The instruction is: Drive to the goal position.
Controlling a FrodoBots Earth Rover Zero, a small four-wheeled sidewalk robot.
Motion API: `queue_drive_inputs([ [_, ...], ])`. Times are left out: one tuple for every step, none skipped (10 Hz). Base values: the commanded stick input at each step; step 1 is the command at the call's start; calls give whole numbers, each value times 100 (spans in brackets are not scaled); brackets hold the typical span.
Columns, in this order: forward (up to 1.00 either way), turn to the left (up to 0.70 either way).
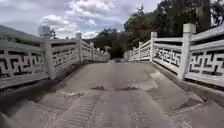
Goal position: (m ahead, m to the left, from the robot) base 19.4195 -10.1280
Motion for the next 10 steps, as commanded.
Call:
queue_drive_inputs([
  [45,0],
  [45,0],
  [45,0],
  [45,0],
  [45,0],
  [45,0],
  [45,0],
  [45,0],
  [45,0],
  [45,0],
])
